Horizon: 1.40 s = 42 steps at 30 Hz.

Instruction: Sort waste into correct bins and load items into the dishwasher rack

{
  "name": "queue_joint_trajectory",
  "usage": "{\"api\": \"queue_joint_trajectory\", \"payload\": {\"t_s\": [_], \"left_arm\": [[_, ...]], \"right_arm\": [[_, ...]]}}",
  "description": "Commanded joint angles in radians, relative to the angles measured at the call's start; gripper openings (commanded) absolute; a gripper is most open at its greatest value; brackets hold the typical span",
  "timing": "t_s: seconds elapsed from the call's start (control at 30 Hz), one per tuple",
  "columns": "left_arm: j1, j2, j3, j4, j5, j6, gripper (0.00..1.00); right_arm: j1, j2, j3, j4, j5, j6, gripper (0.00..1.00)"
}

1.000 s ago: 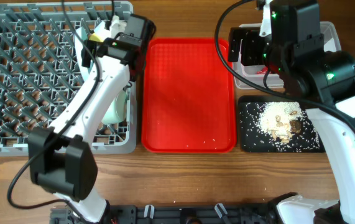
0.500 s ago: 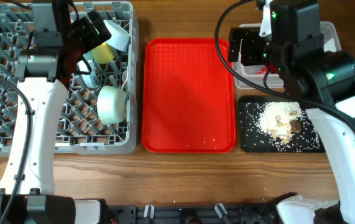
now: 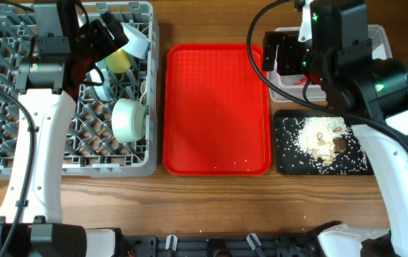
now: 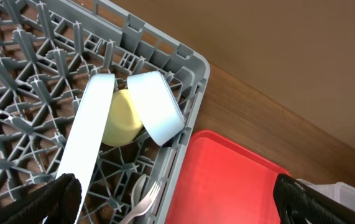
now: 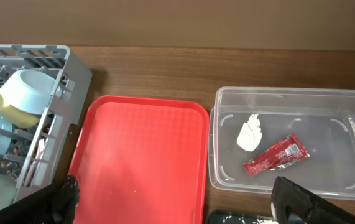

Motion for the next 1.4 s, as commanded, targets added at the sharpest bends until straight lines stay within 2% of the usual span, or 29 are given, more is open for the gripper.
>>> {"api": "queue_joint_trajectory", "payload": {"t_s": [0.0, 0.13, 0.3, 0.67, 0.77, 0.93, 1.03, 1.13, 1.23, 1.37], "left_arm": [[0.006, 0.005, 0.002, -0.001, 0.009, -0.009, 1.0], [0.006, 0.005, 0.001, -0.001, 0.009, -0.01, 1.0], [0.006, 0.005, 0.002, -0.001, 0.009, -0.009, 1.0], [0.006, 0.005, 0.001, -0.001, 0.009, -0.009, 1.0], [0.006, 0.005, 0.001, -0.001, 0.009, -0.009, 1.0], [0.006, 0.005, 0.001, -0.001, 0.009, -0.009, 1.0], [0.006, 0.005, 0.001, -0.001, 0.009, -0.009, 1.0], [0.006, 0.005, 0.001, -0.001, 0.009, -0.009, 1.0], [0.006, 0.005, 0.001, -0.001, 0.009, -0.009, 1.0], [0.006, 0.005, 0.001, -0.001, 0.009, -0.009, 1.0]], "right_arm": [[-0.003, 0.02, 0.002, 0.003, -0.005, -0.008, 1.0], [-0.003, -0.021, 0.002, 0.002, -0.005, -0.008, 1.0], [-0.003, -0.171, 0.002, 0.002, -0.005, -0.008, 1.0], [-0.003, -0.607, 0.002, -0.006, 0.002, -0.009, 1.0], [-0.004, -0.726, 0.0, -0.071, 0.056, -0.009, 1.0], [-0.089, -0.895, -0.172, -0.061, 0.056, -0.008, 1.0], [-0.176, -1.015, -0.381, 0.065, 0.046, -0.005, 1.0], [-0.268, -1.157, -0.672, 0.296, -0.009, -0.005, 1.0], [-0.341, -1.294, -1.025, 0.644, -0.118, -0.005, 1.0], [-0.37, -1.432, -1.451, 1.164, -0.264, 0.031, 1.0]]}}
